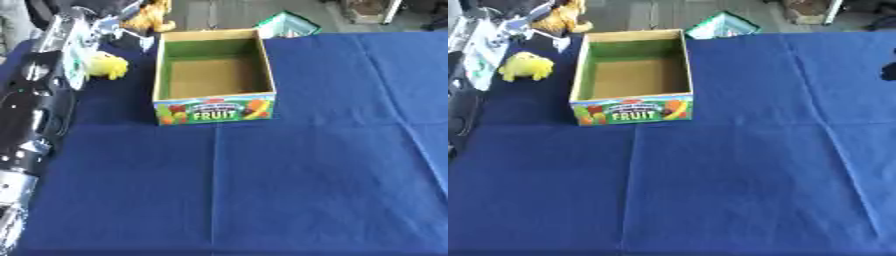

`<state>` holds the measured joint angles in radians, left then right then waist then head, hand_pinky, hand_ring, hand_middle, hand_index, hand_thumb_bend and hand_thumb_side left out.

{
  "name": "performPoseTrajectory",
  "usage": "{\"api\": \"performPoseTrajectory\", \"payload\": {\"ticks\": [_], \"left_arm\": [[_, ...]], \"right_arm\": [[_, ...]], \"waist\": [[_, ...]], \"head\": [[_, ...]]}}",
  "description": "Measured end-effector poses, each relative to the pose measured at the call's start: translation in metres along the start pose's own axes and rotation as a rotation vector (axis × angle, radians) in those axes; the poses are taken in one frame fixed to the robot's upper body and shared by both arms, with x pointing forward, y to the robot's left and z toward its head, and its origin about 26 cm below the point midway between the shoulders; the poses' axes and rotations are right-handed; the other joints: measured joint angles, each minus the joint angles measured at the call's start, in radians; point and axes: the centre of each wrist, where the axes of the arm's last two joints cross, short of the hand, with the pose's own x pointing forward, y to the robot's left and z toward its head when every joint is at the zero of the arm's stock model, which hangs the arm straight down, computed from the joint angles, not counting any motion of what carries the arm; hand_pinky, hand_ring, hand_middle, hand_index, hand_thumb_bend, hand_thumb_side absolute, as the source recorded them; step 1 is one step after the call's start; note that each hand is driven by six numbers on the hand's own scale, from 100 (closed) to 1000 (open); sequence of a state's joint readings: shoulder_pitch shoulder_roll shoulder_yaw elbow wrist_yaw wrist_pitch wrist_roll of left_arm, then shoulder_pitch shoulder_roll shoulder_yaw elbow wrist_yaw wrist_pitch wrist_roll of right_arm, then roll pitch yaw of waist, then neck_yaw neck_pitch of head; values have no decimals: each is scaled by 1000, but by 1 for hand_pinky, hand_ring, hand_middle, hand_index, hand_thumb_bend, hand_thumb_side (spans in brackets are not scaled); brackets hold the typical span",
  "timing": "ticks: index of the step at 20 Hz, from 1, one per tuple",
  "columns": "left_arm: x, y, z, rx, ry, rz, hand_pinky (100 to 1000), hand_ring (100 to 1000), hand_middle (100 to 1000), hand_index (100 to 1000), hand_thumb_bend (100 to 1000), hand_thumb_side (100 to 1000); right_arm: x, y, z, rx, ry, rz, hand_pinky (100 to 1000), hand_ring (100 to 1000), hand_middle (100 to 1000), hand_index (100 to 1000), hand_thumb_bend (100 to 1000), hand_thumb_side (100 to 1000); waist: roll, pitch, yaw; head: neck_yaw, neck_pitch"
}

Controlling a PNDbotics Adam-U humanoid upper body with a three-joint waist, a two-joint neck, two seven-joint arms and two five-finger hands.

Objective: Pick up objects on the table and place them in the box.

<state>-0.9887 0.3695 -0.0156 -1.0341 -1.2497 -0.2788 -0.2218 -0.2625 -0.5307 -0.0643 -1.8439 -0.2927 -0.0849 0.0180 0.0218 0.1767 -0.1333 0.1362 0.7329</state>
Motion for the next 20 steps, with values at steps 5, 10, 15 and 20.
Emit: {"api": "performPoseTrajectory", "payload": {"ticks": [5, 10, 15, 20], "left_arm": [[25, -15, -13, 22, -27, -2, 423, 174, 244, 625, 100, 163], [44, -30, -20, 38, -33, -9, 438, 185, 255, 631, 100, 154], [55, -40, -23, 52, -25, -25, 460, 207, 277, 641, 100, 145], [63, -49, -23, 82, -11, -49, 490, 256, 319, 657, 100, 122]], "right_arm": [[1, 4, -4, 17, -11, -13, 620, 587, 611, 820, 100, 320], [2, 6, -6, 28, -16, -18, 620, 587, 611, 820, 100, 321], [2, 8, -7, 31, -22, -26, 620, 586, 610, 819, 100, 321], [2, 10, -7, 31, -22, -34, 620, 586, 609, 819, 100, 322]], "waist": [[0, 13, -23], [1, 24, -41], [0, 29, -53], [0, 33, -58]], "head": [[27, -18], [46, -31], [63, -41], [74, -49]]}}
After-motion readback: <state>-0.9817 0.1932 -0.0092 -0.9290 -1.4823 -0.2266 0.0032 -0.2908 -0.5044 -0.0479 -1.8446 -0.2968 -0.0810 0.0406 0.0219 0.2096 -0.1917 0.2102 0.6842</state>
